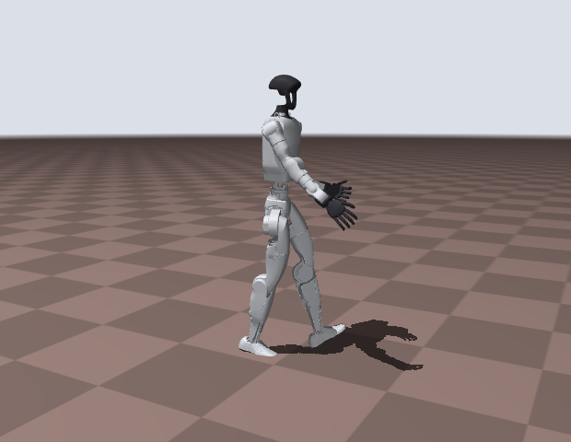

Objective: Walk run

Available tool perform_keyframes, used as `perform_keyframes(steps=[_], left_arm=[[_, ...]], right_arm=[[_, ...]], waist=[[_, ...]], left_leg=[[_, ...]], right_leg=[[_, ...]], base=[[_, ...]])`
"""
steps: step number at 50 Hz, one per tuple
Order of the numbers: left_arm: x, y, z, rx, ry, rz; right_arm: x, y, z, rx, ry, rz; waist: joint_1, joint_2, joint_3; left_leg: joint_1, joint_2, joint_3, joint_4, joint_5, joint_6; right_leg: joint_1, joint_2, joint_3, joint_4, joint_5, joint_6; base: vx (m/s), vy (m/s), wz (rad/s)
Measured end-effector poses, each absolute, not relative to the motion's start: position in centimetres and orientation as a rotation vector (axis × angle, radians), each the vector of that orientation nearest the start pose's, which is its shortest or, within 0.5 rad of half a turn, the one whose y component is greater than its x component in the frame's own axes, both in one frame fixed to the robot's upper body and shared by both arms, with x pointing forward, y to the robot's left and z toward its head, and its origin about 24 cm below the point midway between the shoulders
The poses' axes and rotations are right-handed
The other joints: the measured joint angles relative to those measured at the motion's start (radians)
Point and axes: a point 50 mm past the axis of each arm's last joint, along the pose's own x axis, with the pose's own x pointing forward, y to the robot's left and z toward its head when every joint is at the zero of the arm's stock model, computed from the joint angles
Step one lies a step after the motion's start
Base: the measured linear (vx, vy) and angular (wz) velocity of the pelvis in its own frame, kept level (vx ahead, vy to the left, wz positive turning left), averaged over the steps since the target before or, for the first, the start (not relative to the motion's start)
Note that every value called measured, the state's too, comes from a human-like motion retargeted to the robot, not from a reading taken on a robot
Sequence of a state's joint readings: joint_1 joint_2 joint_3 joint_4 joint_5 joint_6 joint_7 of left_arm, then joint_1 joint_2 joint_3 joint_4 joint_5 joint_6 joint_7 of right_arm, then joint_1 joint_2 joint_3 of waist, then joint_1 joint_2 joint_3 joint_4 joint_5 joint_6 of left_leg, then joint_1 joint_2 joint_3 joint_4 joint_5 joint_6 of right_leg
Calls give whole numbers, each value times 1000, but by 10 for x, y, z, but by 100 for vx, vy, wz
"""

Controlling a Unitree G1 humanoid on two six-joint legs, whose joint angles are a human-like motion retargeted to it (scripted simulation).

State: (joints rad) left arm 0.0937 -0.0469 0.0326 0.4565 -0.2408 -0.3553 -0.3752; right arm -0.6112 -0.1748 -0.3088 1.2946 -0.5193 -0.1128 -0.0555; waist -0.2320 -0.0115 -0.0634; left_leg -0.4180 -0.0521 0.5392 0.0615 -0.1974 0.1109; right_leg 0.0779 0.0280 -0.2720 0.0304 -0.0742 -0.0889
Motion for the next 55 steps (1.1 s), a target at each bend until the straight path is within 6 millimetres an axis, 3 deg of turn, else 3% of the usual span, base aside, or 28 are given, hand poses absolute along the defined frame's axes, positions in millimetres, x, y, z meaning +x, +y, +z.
perform_keyframes(steps=[3,6,10,13,17,20,22,25,28,32,37,40,42,45,48,49,50,52,55], left_arm=[[203,142,-47,-302,145,-183],[198,144,-52,-318,164,-160],[197,146,-54,-331,172,-144],[205,142,-49,-328,155,-164],[219,134,-39,-324,115,-195],[228,126,-31,-328,82,-231],[231,122,-26,-324,63,-250],[234,119,-22,-320,46,-266],[235,117,-21,-317,43,-273],[230,118,-24,-313,56,-270],[222,120,-33,-322,97,-249],[214,120,-40,-332,125,-235],[209,117,-44,-343,149,-237],[205,110,-50,-362,178,-249],[204,99,-50,-385,191,-256],[205,97,-49,-391,185,-260],[207,95,-48,-397,177,-267],[204,94,-48,-393,177,-289],[201,94,-50,-381,187,-302]], right_arm=[[298,-203,-58,-478,597,-15],[264,-201,-88,-488,713,26],[189,-202,-136,-492,971,90],[115,-212,-161,-498,1211,123],[13,-224,-172,-500,1524,153],[-59,-218,-169,-444,1710,158],[-100,-208,-162,-378,1816,173],[-146,-193,-150,-268,1943,199],[-170,-182,-141,-187,2012,246],[-176,-189,-137,-198,2045,309],[-151,-228,-141,-393,2003,298],[-127,-251,-144,-503,1946,257],[-113,-265,-144,-538,1909,215],[-91,-281,-145,-546,1844,136],[-64,-292,-146,-520,1784,62],[-51,-294,-147,-516,1755,44],[-37,-296,-148,-513,1723,26],[-13,-284,-155,-493,1654,25],[29,-262,-163,-480,1518,56]], waist=[[13,-13,-17],[11,-12,-40],[4,3,-48],[-13,74,-25],[-22,136,-3],[-58,174,10],[-78,181,12],[-97,168,12],[-104,141,15],[-104,118,24],[-94,98,15],[-91,83,-7],[-118,82,-20],[-95,85,-44],[-110,93,-55],[-108,84,-62],[-103,71,-69],[-117,57,-81],[-89,39,-88]], left_leg=[[38,-2,44,-3,30,76],[60,-10,39,8,126,126],[87,-17,-100,48,113,151],[132,7,-183,62,83,151],[192,10,-279,62,73,124],[228,-10,-375,62,82,118],[251,-36,-432,63,88,120],[283,-97,-535,69,97,127],[325,-158,-632,73,108,134],[386,-208,-748,79,126,132],[448,-247,-868,105,164,109],[467,-277,-926,144,213,88],[479,-292,-989,197,276,54],[453,-289,-963,313,406,-63],[362,-230,-825,496,510,-341],[326,-210,-714,545,539,-373],[290,-193,-587,589,572,-373],[217,-141,-582,693,563,-364],[116,-58,-465,760,448,-265]], right_leg=[[20,-2,3,42,22,27],[39,-5,-22,107,119,103],[31,-1,-33,272,397,275],[-63,58,33,509,508,298],[-196,101,161,702,312,259],[-262,65,195,688,184,192],[-292,17,221,606,154,177],[-324,-30,307,428,154,181],[-350,-53,438,251,131,187],[-395,-73,532,53,71,212],[-395,-69,549,-71,-8,349],[-360,-41,659,-27,32,334],[-340,-50,641,-1,102,319],[-313,-85,519,30,100,287],[-275,-115,418,49,75,238],[-265,-142,391,56,63,226],[-254,-171,387,64,48,215],[-220,-150,318,47,47,159],[-171,-140,212,24,42,118]], base=[[78,-7,15],[79,-4,44],[93,-1,75],[76,15,137],[61,9,163],[61,7,233],[57,2,238],[51,-3,217],[48,-7,195],[54,-9,166],[51,-11,137],[56,-15,157],[76,-23,228],[54,-15,189],[59,-5,232],[38,28,209],[39,6,228],[44,-41,240],[32,-28,183]])
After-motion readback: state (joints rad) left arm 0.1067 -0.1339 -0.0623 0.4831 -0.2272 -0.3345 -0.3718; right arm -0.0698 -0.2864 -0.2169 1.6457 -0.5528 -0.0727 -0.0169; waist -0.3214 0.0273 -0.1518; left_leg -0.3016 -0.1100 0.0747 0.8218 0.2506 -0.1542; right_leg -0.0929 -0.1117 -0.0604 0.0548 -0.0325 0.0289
